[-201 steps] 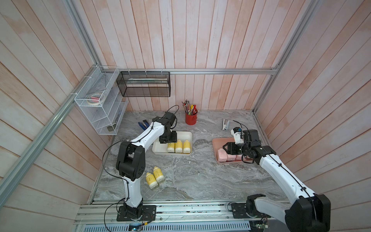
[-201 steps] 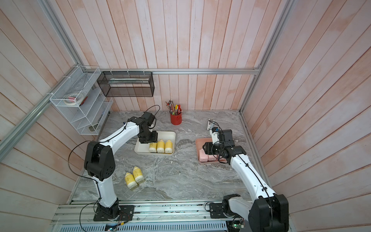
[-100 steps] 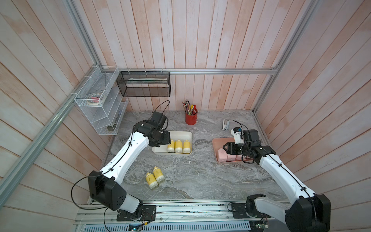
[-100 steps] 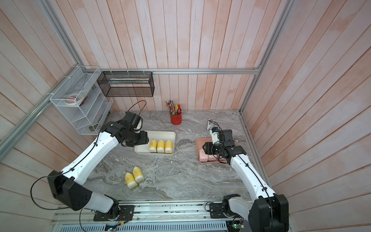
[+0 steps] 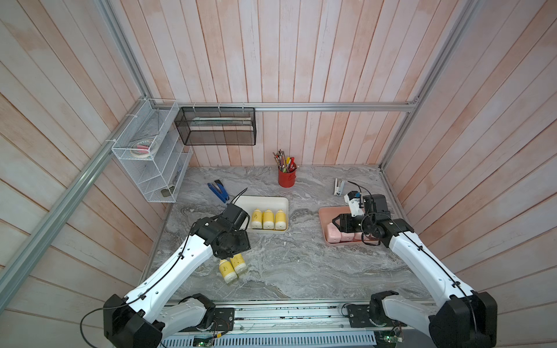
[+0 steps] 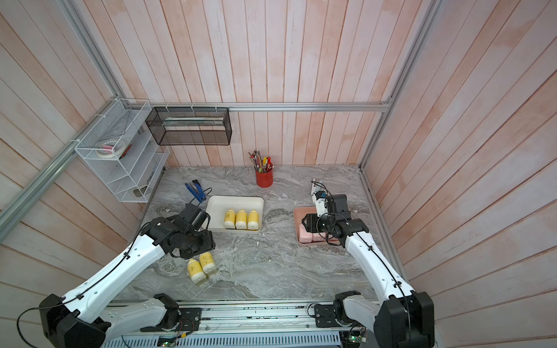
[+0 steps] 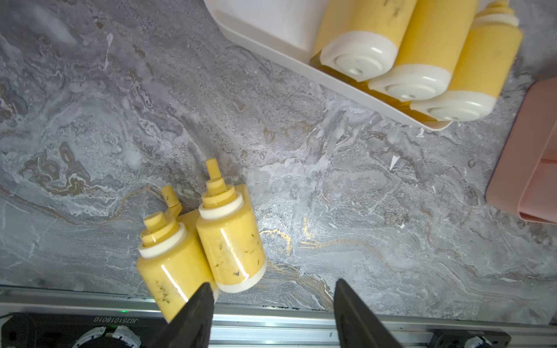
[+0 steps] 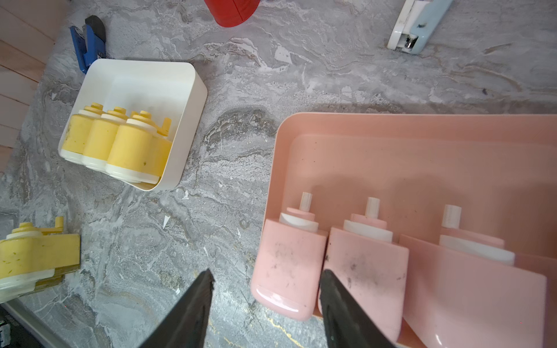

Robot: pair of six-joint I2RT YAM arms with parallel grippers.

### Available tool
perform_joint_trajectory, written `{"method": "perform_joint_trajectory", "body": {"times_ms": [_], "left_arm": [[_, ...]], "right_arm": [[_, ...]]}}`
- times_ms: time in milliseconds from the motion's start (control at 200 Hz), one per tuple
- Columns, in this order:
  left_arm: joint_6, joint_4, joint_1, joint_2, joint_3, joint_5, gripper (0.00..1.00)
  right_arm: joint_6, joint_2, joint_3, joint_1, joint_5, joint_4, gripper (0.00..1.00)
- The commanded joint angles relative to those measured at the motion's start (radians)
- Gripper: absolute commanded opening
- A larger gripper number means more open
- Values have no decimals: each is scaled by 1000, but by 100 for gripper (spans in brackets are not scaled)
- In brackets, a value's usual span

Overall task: Place the pencil sharpeners by color into the storage box
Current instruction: Pick up the pencil sharpener from the center of the board.

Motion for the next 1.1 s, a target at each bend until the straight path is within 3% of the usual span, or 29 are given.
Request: {"method": "perform_joint_trajectory", "body": {"times_ms": [0, 295, 1090], "left_arm": [[-72, 17, -3, -23, -53, -19, 66], [-83, 143, -3, 23, -168, 28, 66], [-72, 169, -1, 95, -187, 24, 64]], "right_arm": [[-2, -23, -1, 9, -18, -2, 60], [-4, -22, 0, 16, -25, -2, 59], [-5, -17, -6, 17, -26, 4, 60]]}}
